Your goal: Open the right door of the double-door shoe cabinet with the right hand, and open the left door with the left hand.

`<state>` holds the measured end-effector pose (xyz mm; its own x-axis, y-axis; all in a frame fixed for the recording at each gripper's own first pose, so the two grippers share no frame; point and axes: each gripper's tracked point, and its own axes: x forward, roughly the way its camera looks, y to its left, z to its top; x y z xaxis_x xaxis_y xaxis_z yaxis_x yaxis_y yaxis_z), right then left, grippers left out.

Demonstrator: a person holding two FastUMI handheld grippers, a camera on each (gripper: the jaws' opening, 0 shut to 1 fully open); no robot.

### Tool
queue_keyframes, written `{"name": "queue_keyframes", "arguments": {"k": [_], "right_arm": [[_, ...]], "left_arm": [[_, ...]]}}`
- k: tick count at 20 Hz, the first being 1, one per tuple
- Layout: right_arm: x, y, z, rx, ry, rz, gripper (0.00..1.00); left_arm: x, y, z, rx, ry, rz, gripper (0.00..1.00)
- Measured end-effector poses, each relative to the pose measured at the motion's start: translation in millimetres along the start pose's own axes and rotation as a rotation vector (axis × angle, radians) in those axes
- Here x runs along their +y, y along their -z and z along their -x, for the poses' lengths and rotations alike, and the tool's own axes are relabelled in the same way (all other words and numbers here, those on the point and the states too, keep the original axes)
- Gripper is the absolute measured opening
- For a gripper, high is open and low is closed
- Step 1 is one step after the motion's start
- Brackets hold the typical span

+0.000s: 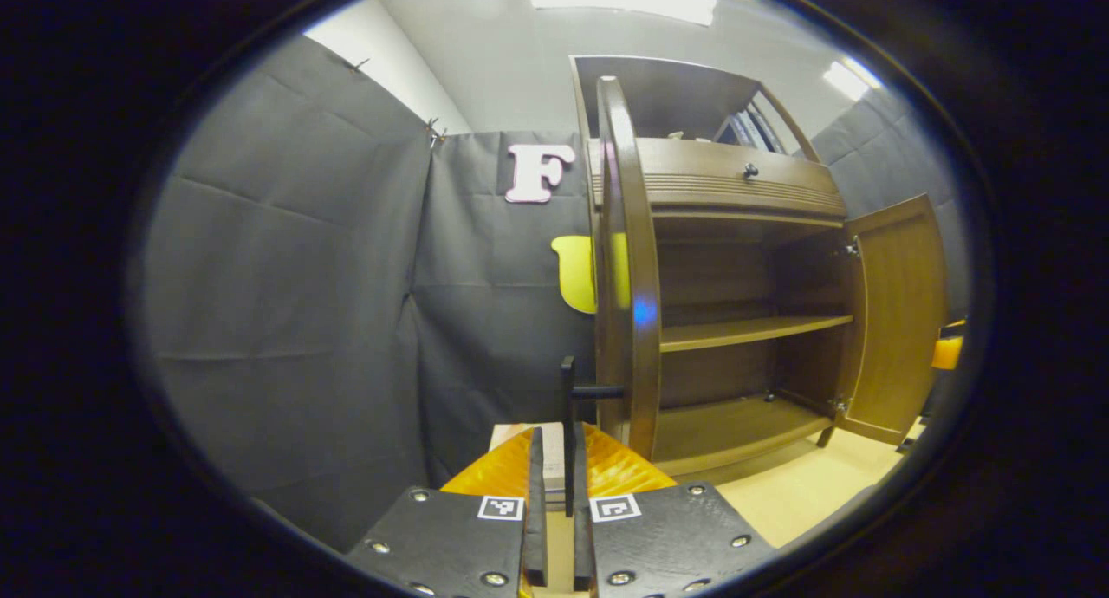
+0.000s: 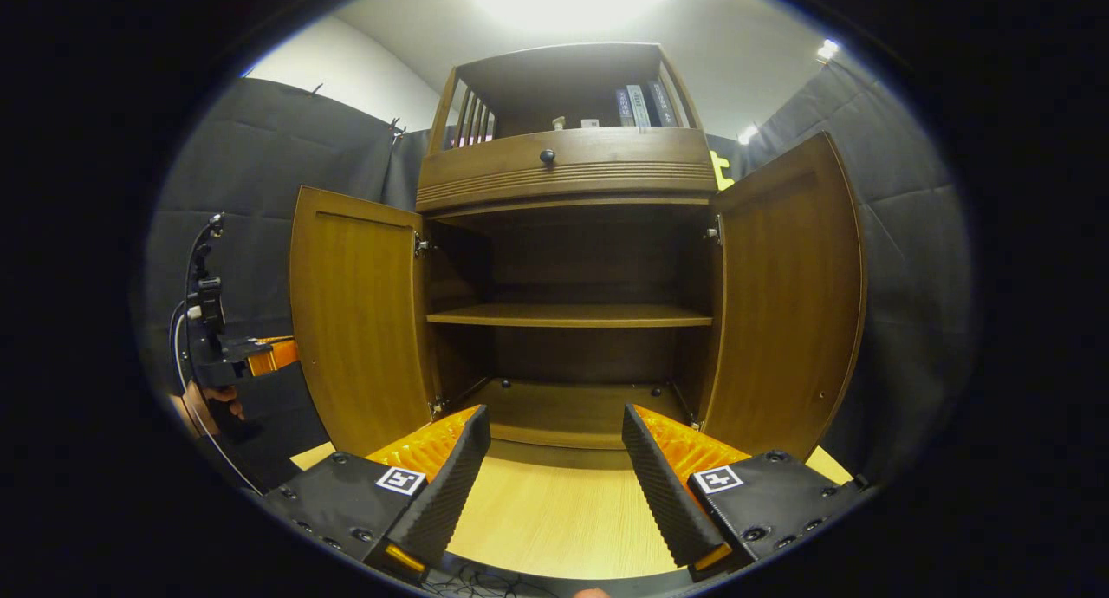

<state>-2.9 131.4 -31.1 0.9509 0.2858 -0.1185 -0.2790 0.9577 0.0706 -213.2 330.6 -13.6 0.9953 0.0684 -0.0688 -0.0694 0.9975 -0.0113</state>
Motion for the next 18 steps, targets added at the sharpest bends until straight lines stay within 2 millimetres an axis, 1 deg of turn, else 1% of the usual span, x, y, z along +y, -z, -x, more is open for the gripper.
{"name": "queue_keyframes", "arguments": {"k": [1,2,3,4,5,6,7,8,9,10,11,12,13,16,17,18], "right_arm": [[0,-1,3,-0.008,0.001,-0.003,0.92],[-4,-4,5,-0.016,0.007,-0.002,0.92],[-8,-7,7,-0.028,0.015,-0.002,0.94],[-13,-10,10,-0.036,0.021,-0.004,0.93],[-19,-11,14,-0.041,0.028,-0.009,0.96],[-24,-13,19,-0.046,0.032,-0.009,0.97],[-31,-15,25,-0.050,0.042,-0.007,0.96],[-38,-16,31,-0.050,0.052,-0.004,0.93],[-44,-18,38,-0.053,0.061,-0.001,0.97],[-51,-22,45,-0.059,0.070,0.002,0.93],[-58,-24,51,-0.065,0.080,0.004,0.96],[-63,-24,59,-0.066,0.088,0.005,0.93],[-68,-25,65,-0.068,0.094,0.006,0.93],[-81,-28,85,-0.076,0.113,0.002,0.93],[-90,-29,97,-0.080,0.118,0.000,0.93],[-93,-30,102,-0.083,0.121,0.000,0.93]], "left_arm": [[2,-3,5,-0.004,-0.005,0.007,0.11],[2,-4,9,-0.007,-0.008,0.010,0.15],[1,-8,14,-0.012,-0.012,0.006,0.13],[-2,-12,21,-0.018,-0.017,0.000,0.15],[-7,-16,29,-0.023,-0.019,-0.002,0.15],[-14,-21,37,-0.032,-0.018,0.002,0.13],[-20,-27,46,-0.038,-0.016,0.006,0.16],[-27,-32,53,-0.040,-0.014,0.008,0.13],[-34,-37,62,-0.043,-0.011,0.011,0.15],[-41,-43,71,-0.048,-0.007,0.015,0.15],[-47,-47,79,-0.050,-0.007,0.019,0.15],[-53,-50,86,-0.051,-0.003,0.021,0.15],[-59,-54,94,-0.049,-0.002,0.021,0.15],[-74,-57,114,-0.045,0.003,0.017,0.15],[-79,-57,122,-0.043,0.005,0.017,0.15],[-82,-57,129,-0.040,0.006,0.015,0.15]]}}
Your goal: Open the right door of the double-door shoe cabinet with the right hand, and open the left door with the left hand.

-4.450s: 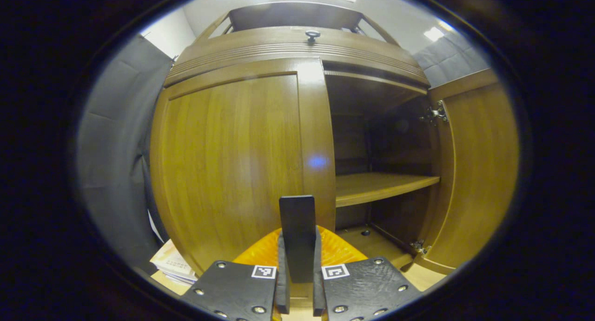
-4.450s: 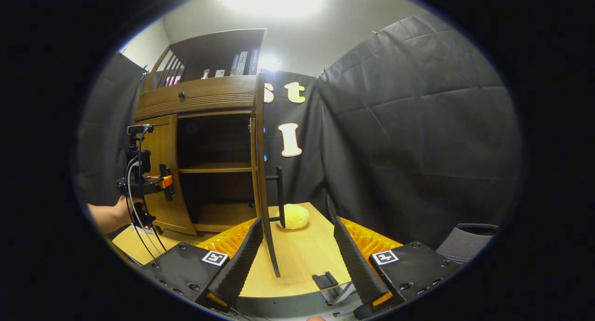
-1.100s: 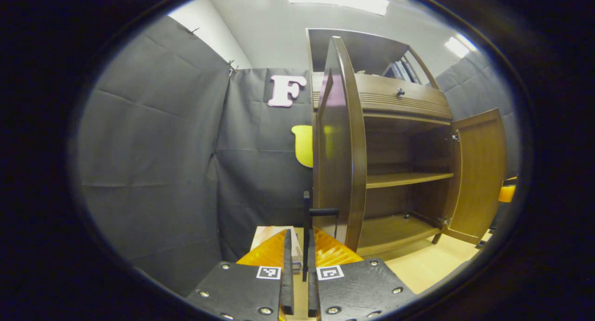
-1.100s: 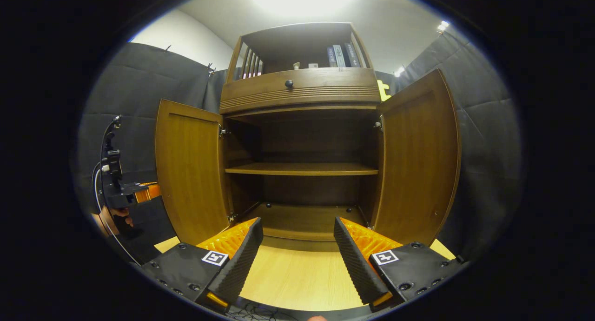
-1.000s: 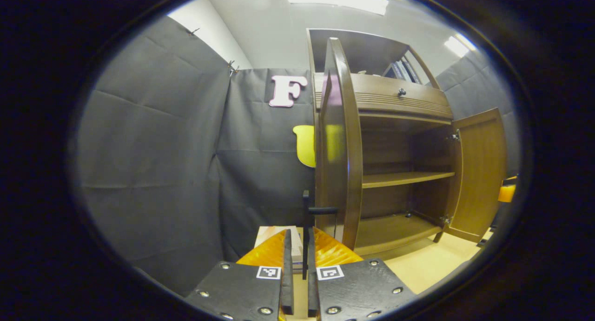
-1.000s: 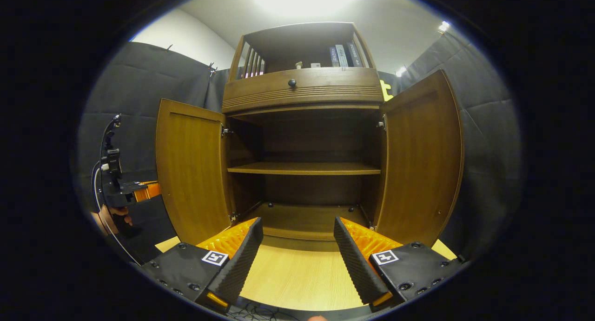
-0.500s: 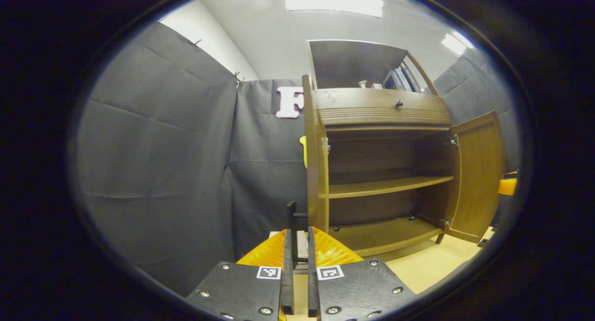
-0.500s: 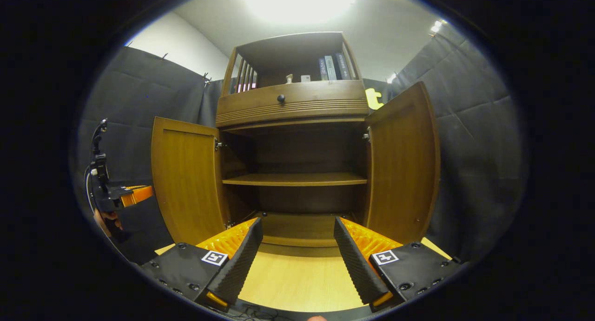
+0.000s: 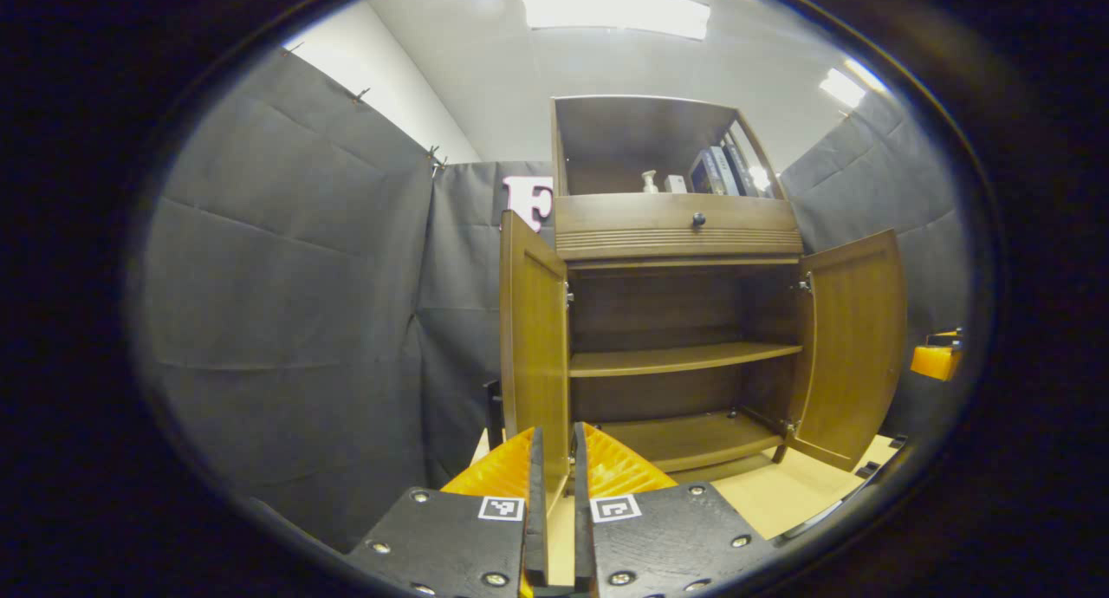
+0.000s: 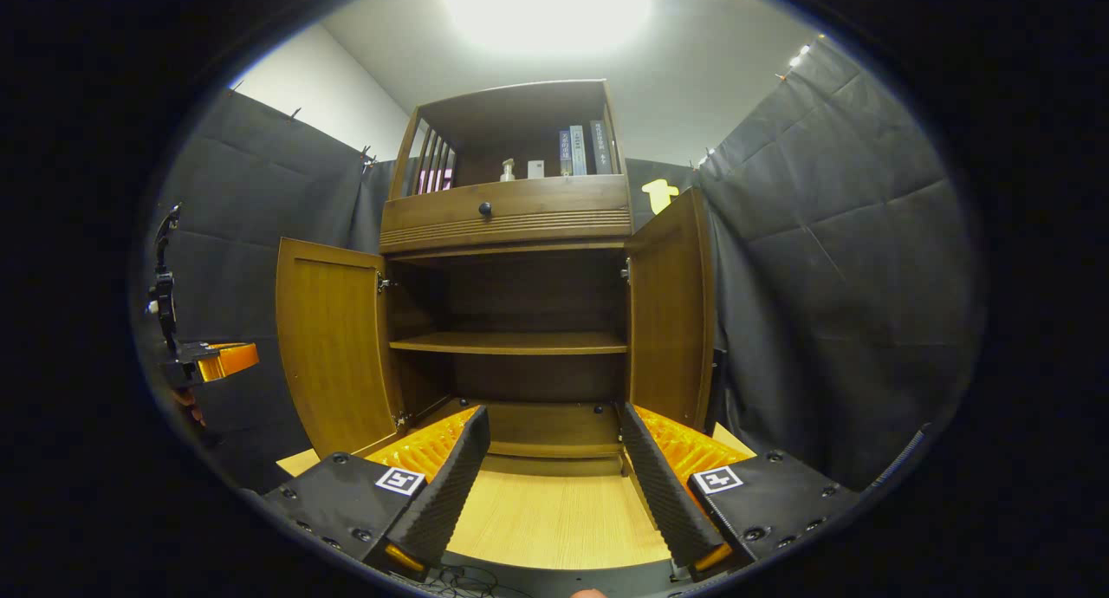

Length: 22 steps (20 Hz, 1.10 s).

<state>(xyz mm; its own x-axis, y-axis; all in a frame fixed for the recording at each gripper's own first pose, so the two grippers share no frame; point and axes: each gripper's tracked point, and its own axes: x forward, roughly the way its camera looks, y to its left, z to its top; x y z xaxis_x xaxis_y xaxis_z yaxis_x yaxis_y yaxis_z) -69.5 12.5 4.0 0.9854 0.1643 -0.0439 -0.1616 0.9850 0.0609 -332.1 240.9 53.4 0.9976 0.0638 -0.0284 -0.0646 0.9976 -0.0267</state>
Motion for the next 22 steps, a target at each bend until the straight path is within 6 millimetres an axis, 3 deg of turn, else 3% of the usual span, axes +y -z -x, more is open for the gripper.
{"name": "queue_keyframes", "arguments": {"k": [4,5,12,13,18,22], "right_arm": [[-11,-2,17,-0.005,0.010,0.001,0.96],[-12,-2,21,-0.004,0.012,-0.001,0.93],[-16,-3,35,-0.008,0.011,-0.008,0.96],[-16,-5,36,-0.009,0.011,-0.008,0.96],[-19,-9,38,-0.018,0.014,-0.005,0.96],[-23,-12,40,-0.020,0.019,-0.002,0.96]], "left_arm": [[-8,-3,25,0.002,-0.007,-0.014,0.15],[-8,-3,31,0.002,-0.012,-0.017,0.15],[-1,1,57,0.002,-0.044,-0.042,0.16],[0,1,60,0.003,-0.047,-0.043,0.25],[3,-1,64,0.000,-0.070,-0.050,0.34],[5,-7,64,-0.032,-0.073,-0.045,0.84]]}}
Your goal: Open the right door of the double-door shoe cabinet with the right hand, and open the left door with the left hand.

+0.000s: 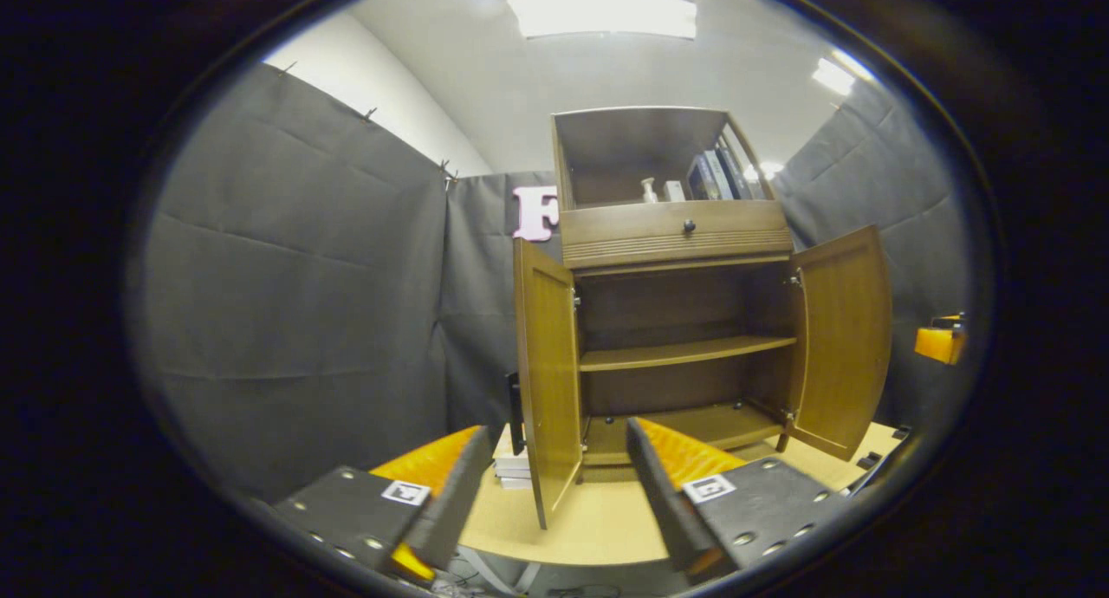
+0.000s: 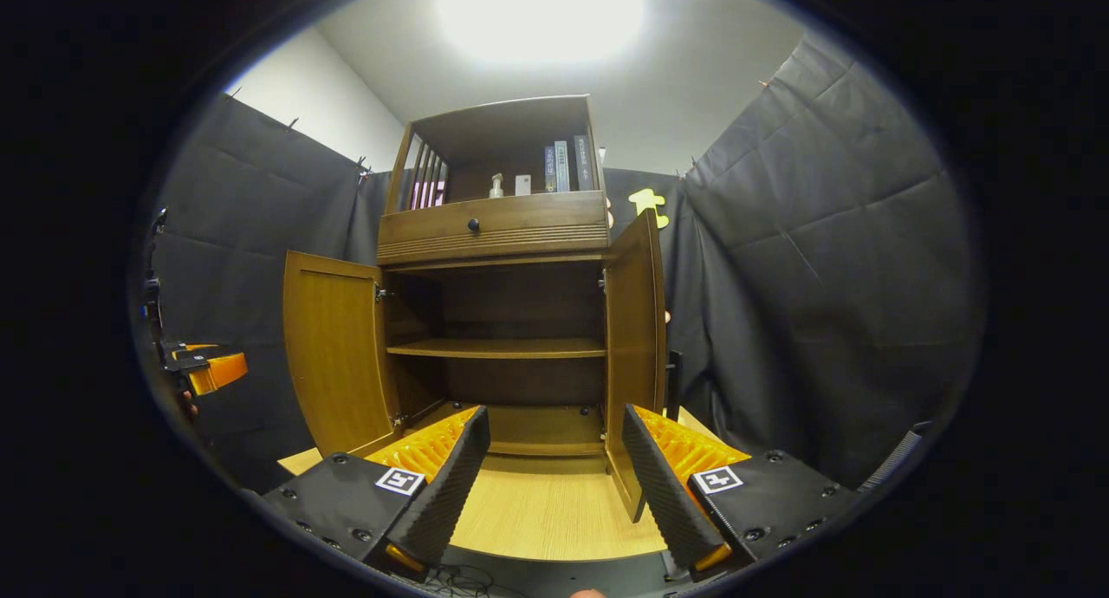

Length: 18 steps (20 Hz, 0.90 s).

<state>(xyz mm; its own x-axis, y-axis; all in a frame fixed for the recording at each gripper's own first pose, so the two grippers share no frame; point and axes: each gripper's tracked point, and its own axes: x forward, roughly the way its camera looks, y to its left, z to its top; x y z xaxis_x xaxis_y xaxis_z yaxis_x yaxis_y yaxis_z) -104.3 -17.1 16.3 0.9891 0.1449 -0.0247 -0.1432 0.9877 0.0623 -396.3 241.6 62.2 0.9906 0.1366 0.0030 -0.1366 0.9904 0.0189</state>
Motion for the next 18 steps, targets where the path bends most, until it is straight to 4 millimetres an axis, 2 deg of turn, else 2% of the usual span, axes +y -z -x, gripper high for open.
{"name": "queue_keyframes", "arguments": {"k": [1,3,4,5,12,13,14,15,17,18], "right_arm": [[0,-2,0,-0.003,0.001,0.002,0.96],[0,-3,0,-0.005,0.001,0.006,0.96],[0,-4,0,-0.007,0.001,0.009,0.93],[0,-5,0,-0.008,0.001,0.011,0.96],[5,-7,-2,-0.010,-0.009,0.016,0.96],[5,-8,-2,-0.013,-0.009,0.016,0.93],[4,-9,-1,-0.018,-0.009,0.016,0.96],[4,-11,-2,-0.024,-0.008,0.015,0.93],[3,-13,-1,-0.035,-0.008,0.009,0.93],[3,-13,0,-0.039,-0.008,0.006,0.96]], "left_arm": [[2,-1,1,-0.005,-0.005,-0.003,0.96],[2,-1,2,-0.004,-0.006,-0.001,0.96],[3,1,1,-0.002,-0.008,0.001,0.96],[3,0,1,-0.002,-0.008,0.002,0.96],[5,-2,0,-0.010,-0.015,-0.012,0.96],[5,-4,1,-0.013,-0.013,-0.010,0.96],[5,-4,1,-0.013,-0.012,-0.009,0.96],[5,-5,1,-0.013,-0.013,-0.009,0.96],[6,-6,0,-0.014,-0.020,-0.017,0.96],[6,-8,-1,-0.017,-0.022,-0.020,0.96]]}}
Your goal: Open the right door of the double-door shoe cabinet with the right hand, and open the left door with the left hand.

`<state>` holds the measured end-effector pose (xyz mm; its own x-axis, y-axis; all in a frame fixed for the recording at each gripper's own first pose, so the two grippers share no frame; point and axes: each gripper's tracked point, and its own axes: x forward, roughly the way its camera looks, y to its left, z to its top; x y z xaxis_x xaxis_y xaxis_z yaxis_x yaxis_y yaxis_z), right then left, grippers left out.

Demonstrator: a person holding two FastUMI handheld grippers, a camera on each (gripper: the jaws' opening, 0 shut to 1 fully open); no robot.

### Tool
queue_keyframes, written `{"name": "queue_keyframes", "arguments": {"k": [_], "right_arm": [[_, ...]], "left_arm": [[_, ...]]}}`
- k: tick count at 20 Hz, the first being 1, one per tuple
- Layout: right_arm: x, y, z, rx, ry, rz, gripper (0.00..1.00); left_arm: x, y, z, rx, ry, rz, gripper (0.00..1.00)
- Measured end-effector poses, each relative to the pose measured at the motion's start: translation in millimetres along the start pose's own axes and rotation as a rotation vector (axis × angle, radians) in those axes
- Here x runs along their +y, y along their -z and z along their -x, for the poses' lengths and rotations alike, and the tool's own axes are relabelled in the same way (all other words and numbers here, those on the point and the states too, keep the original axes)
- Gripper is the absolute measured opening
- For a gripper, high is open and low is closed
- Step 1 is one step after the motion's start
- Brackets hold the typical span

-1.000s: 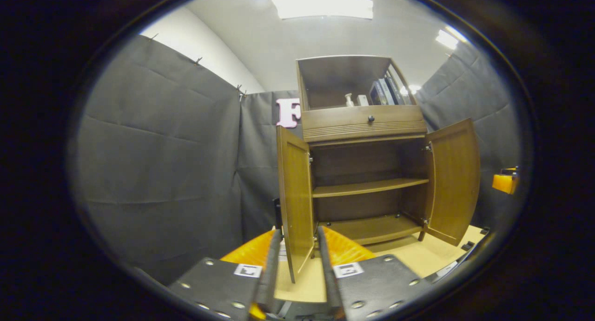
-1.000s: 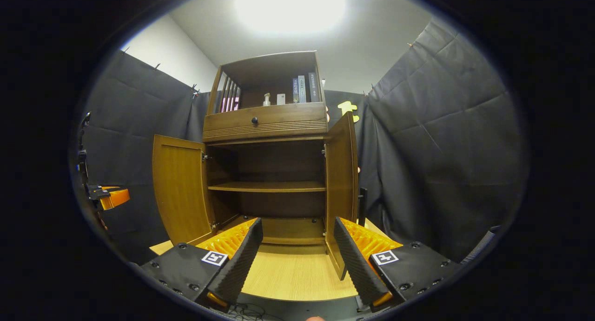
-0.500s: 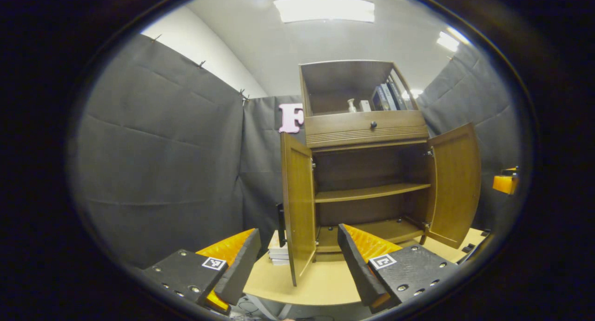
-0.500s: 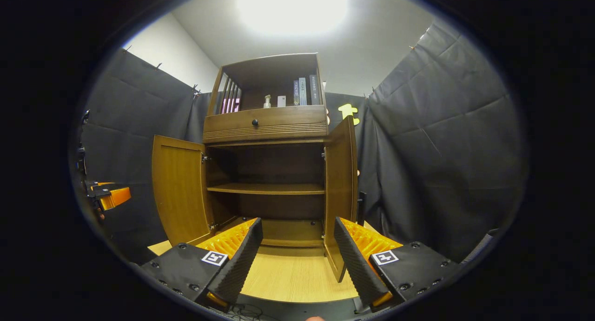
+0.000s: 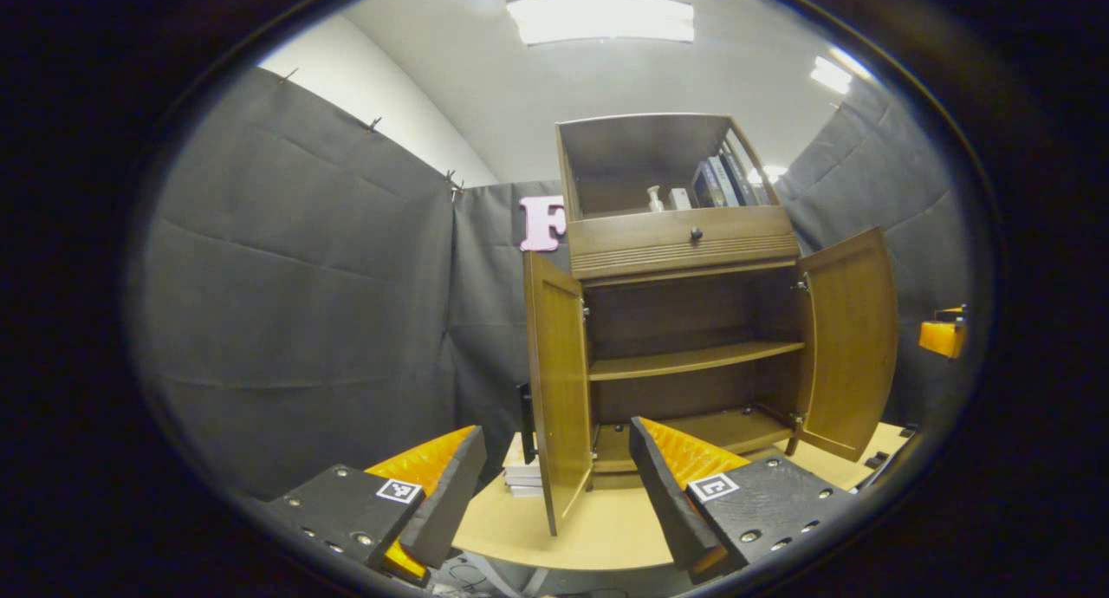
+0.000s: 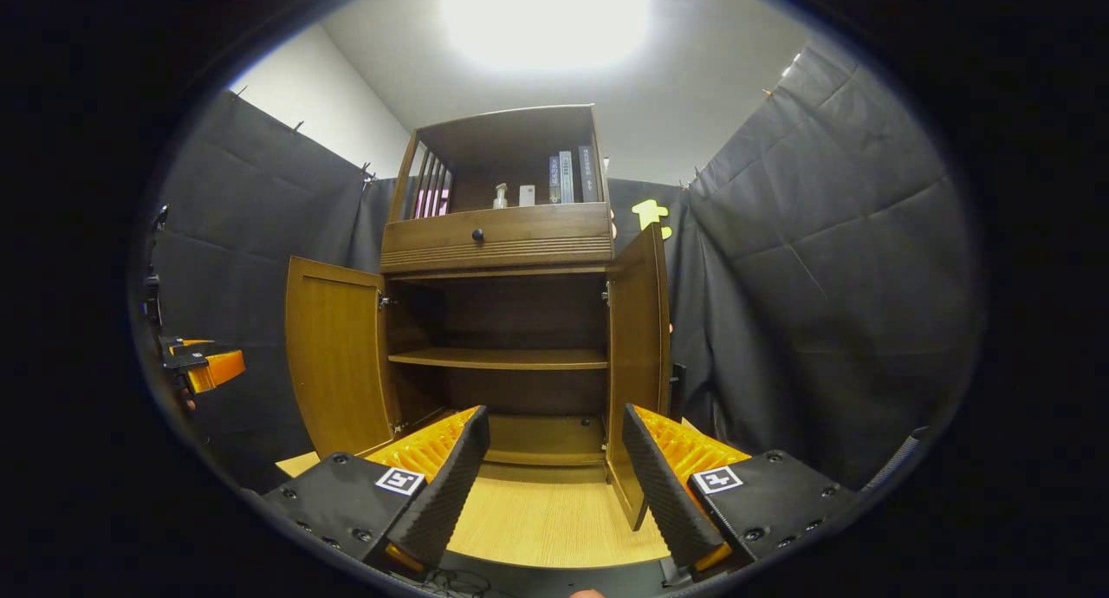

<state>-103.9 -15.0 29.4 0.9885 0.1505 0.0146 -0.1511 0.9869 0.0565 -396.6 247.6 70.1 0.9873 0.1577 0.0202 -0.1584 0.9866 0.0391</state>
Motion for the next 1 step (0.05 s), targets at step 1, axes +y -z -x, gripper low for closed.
{"name": "queue_keyframes", "arguments": {"k": [1], "right_arm": [[-0.3,-0.9,-1.0,-0.002,0.001,-0.003,0.96]], "left_arm": [[0.1,-2.1,1.9,-0.005,0.000,-0.002,0.96]]}}
